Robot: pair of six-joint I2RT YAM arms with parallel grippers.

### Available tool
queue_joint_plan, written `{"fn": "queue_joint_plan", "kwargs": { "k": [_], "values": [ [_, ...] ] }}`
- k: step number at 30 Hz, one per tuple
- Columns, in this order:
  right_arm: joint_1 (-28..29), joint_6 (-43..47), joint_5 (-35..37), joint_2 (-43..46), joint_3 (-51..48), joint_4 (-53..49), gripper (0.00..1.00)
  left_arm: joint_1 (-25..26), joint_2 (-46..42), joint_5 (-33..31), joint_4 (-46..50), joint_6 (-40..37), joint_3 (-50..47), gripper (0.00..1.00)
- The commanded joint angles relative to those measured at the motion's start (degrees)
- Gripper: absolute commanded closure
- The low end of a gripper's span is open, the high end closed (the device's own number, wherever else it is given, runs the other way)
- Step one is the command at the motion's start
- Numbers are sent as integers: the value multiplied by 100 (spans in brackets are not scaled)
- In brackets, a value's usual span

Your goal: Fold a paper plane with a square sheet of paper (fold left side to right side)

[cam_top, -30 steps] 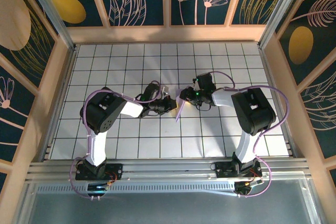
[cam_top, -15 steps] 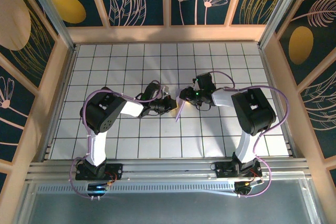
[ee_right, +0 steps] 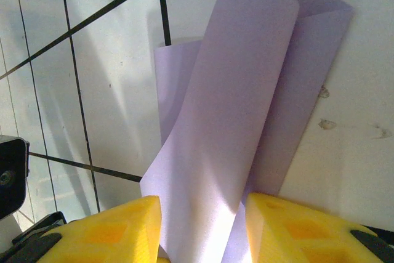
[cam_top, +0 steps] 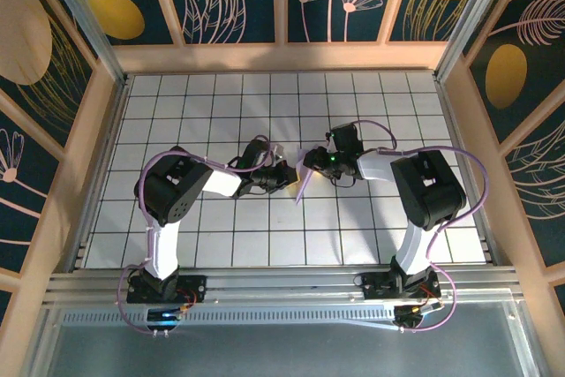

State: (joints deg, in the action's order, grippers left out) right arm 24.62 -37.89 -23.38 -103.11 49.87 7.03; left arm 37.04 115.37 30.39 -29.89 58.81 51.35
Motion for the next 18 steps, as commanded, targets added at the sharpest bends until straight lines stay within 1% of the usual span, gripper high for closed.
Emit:
{"fn": "queue_joint_plan", "kwargs": {
  "k": [1, 18],
  "values": [
    [-19, -6, 99, 116, -69, -66, 59, 5, 238, -349, 584, -65, -4, 100],
    [-121, -4, 88, 324, -153, -39, 58, 153, 354, -518, 1221, -313, 384, 100]
  ]
}}
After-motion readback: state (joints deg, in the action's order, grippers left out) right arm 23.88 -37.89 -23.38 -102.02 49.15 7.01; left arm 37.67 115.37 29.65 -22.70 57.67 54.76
